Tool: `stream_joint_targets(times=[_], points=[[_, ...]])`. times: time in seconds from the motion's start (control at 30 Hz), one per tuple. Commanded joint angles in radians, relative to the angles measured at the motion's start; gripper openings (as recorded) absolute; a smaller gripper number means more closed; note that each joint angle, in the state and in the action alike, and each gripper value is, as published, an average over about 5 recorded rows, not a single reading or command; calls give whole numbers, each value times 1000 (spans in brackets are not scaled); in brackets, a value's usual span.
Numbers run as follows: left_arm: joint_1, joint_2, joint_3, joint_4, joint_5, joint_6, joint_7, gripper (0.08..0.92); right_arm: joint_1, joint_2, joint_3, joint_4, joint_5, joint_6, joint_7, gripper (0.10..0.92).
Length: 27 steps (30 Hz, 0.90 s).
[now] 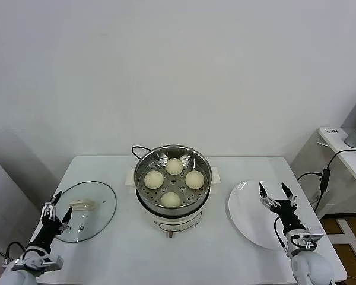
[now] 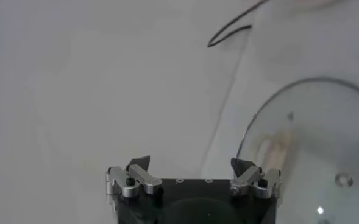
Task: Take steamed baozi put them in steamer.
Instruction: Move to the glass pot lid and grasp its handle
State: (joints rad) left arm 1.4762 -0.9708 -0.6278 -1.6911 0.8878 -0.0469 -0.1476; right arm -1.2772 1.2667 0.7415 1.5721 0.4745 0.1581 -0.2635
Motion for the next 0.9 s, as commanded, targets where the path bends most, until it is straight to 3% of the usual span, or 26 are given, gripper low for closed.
stream_joint_targets(times=[0.03,0.9], points=[[-70,-68,0,174,364,-145,-107,823,-22,27,29,-8,-23,9,-9,823],[-313,-120,25,405,424,-183,-194,823,-38,47,41,-44,-46,34,-46,823]])
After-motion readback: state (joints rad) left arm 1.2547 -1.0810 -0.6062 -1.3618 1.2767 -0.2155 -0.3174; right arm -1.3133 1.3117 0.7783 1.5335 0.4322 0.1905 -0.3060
